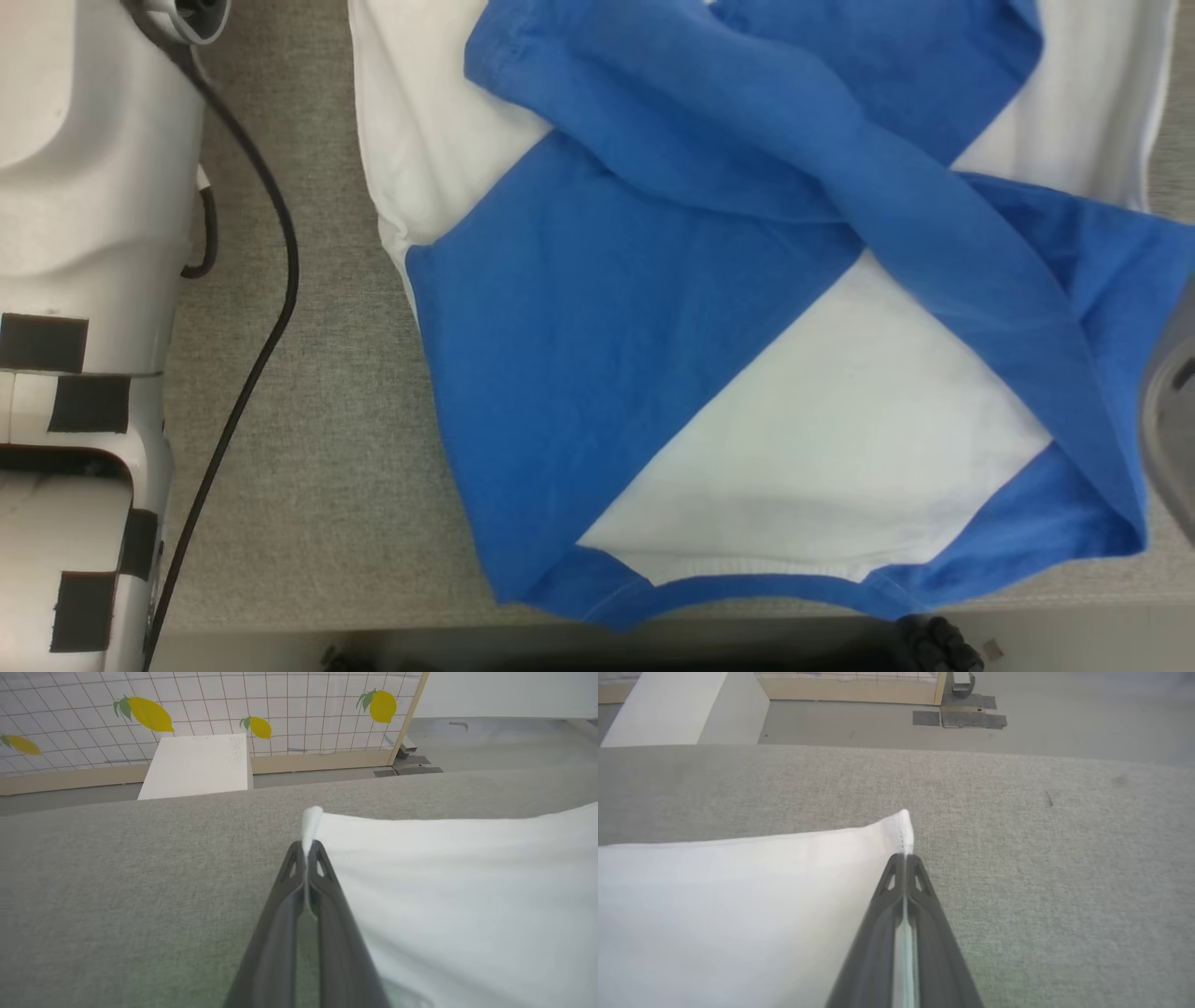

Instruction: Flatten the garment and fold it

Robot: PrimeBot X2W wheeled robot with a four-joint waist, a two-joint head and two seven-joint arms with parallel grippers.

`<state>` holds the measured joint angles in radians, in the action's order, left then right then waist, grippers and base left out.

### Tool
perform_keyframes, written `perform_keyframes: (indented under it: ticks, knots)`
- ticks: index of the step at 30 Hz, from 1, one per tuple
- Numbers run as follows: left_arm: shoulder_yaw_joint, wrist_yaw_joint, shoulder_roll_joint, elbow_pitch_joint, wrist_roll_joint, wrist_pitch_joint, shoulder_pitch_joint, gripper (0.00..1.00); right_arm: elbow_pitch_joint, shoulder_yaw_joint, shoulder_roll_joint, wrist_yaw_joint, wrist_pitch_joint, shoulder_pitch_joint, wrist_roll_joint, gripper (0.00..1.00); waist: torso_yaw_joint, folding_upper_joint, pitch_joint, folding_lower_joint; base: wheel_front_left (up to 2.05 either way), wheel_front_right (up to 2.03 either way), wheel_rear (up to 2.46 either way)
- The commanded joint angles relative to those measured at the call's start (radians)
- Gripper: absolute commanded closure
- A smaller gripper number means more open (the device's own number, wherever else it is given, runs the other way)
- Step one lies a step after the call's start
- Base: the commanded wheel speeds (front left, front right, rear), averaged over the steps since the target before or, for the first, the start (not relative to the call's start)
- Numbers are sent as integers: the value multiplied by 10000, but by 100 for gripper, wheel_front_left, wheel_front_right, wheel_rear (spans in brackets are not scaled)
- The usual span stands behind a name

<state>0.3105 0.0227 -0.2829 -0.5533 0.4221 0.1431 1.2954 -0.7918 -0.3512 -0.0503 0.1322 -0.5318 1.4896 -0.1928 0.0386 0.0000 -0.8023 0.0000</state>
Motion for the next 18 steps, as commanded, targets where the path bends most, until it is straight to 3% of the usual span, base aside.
perform_keyframes:
  ticks: [1, 11, 18]
  knots:
    - [-29, 62, -145, -17, -45, -362, 140, 100, -1, 304, 1, -15, 500, -308, 312, 100, 123, 0, 328, 0, 0, 0, 0]
    - [-175, 724, -194, 439, 736, -1926, -1645, 100, 784, 2830, -101, -15, 3646, -2779, 2634, 100, 340, 0, 2423, 0, 0, 0, 0]
    - [101, 991, -401, 1989, 1694, -2331, -4528, 100, 2522, 4333, -1218, -15, 4647, -5670, 4319, 100, 256, 0, 4189, 0, 0, 0, 0]
